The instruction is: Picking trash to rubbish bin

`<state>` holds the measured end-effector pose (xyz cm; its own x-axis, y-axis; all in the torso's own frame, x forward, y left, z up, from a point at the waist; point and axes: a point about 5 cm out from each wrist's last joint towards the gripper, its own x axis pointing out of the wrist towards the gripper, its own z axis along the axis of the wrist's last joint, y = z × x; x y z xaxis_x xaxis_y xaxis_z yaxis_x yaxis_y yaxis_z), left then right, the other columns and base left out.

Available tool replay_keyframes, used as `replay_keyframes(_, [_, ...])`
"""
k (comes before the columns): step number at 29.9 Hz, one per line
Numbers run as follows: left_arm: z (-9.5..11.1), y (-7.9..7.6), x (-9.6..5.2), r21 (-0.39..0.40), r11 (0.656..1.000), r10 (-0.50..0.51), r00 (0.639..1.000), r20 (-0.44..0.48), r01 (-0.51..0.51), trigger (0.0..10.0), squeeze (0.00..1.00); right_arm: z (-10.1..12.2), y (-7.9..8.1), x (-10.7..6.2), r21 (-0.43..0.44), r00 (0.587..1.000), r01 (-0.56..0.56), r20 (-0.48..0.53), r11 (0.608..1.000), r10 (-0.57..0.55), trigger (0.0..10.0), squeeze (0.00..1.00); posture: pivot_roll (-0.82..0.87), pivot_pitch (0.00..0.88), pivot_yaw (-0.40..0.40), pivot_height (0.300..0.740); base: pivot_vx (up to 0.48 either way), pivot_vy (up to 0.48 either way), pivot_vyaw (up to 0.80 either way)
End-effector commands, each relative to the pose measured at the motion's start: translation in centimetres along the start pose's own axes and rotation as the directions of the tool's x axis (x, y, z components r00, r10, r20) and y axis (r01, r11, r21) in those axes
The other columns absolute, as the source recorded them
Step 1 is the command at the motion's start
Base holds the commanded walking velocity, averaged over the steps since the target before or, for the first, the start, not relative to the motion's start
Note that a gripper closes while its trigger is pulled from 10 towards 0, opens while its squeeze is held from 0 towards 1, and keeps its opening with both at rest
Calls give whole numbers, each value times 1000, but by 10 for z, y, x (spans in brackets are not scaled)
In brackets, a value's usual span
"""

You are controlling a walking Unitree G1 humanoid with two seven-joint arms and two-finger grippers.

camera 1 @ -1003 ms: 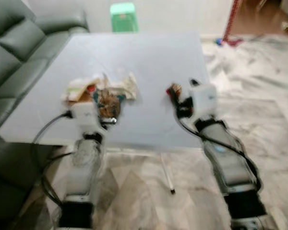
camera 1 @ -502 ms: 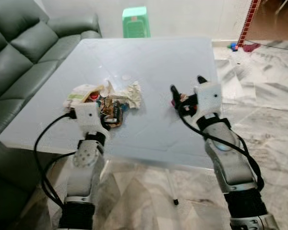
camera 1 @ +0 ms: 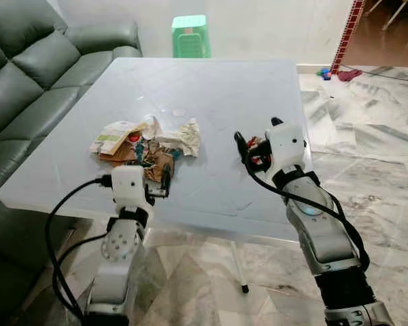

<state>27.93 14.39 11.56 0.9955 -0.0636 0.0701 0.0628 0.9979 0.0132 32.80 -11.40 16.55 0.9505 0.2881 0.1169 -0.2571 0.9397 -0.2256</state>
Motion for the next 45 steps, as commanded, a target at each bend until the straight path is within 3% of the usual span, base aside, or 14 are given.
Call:
replay_keyframes(1, [10, -1, -4, 28, 999, -21, 999, 49, 20, 10000, 133, 0, -4, 7, -14, 1000, 3, -12, 1000, -3, 10000, 0, -1, 69, 27, 740, 0, 0, 0])
replay_keyframes(2, [11, -1, -7, 33, 999, -8, 999, 50, 7, 10000, 565, -7, -6, 9, -16, 999, 5, -41, 1000, -5, 10000, 0, 7, 75, 22, 740, 0, 0, 0])
replay_keyframes(3, [11, -1, -7, 33, 999, -8, 999, 50, 7, 10000, 565, -7, -6, 9, -16, 999, 5, -41, 1000, -5, 10000, 0, 7, 75, 22, 740, 0, 0, 0])
replay_keyframes(4, [10, 0, -10, 42, 999, 5, 999, 47, -7, 10000, 745, -9, -7, 10, -17, 999, 6, -46, 1000, -7, 10000, 0, 11, 81, 17, 740, 0, 0, 0])
replay_keyframes(5, [9, 2, -12, 52, 998, 16, 999, 39, -18, 10000, 0, -14, -9, 13, -20, 999, 9, -53, 1000, -10, 10000, 1000, 16, 89, 12, 740, 0, 0, 0])
replay_keyframes(16, [10, 0, -19, 73, 997, 17, 999, 39, -20, 10000, 0, -42, -15, 26, -113, 988, 7, -151, 994, -24, 10000, 1000, 44, 101, -12, 740, 0, 0, 0])
replay_keyframes(17, [11, -1, -20, 79, 997, 17, 999, 43, -20, 10000, 0, -45, -16, 28, -137, 988, 8, -154, 991, -30, 10000, 510, 46, 100, -18, 740, 0, 0, 0])
replay_keyframes(18, [11, -2, -20, 81, 996, 17, 999, 44, -20, 10000, 0, -45, -16, 29, -149, 988, 7, -151, 989, -30, 10000, 510, 48, 100, -19, 740, 0, 0, 0])
replay_keyframes(20, [12, -3, -22, 91, 996, 12, 999, 51, -17, 10000, 0, -48, -16, 30, -177, 987, 8, -153, 984, -36, 10000, 24, 52, 99, -23, 740, 0, 0, 0])
replay_keyframes(30, [14, -15, -30, 102, 995, -25, 998, 64, 18, 10000, 0, -57, -12, 37, -186, 975, 33, -209, 982, -72, 10000, 0, 75, 104, -38, 740, 0, 0, 0])
replay_keyframes(31, [15, -18, -31, 80, 996, -52, 996, 72, 46, 10000, 0, -58, -11, 37, -180, 974, 32, -213, 983, -71, 3255, 0, 77, 105, -39, 740, 0, 0, 0])
replay_keyframes(32, [16, -20, -31, 63, 996, -71, 994, 79, 66, 10000, 0, -58, -10, 37, -177, 974, 32, -216, 984, -71, 706, 0, 77, 105, -39, 740, 0, 0, 0])
replay_keyframes(36, [25, -39, -34, -15, 972, -232, 968, 98, 235, 10000, 0, -57, -6, 40, -155, 975, 32, -211, 987, -64, 0, 0, 81, 107, -39, 740, 0, 0, 0])
replay_keyframes(45, [23, -44, -35, -15, 960, -277, 958, 81, 279, 10000, 0, -58, -6, 40, -123, 973, 45, -221, 991, -72, 0, 0, 81, 103, -36, 740, 0, 0, 0])
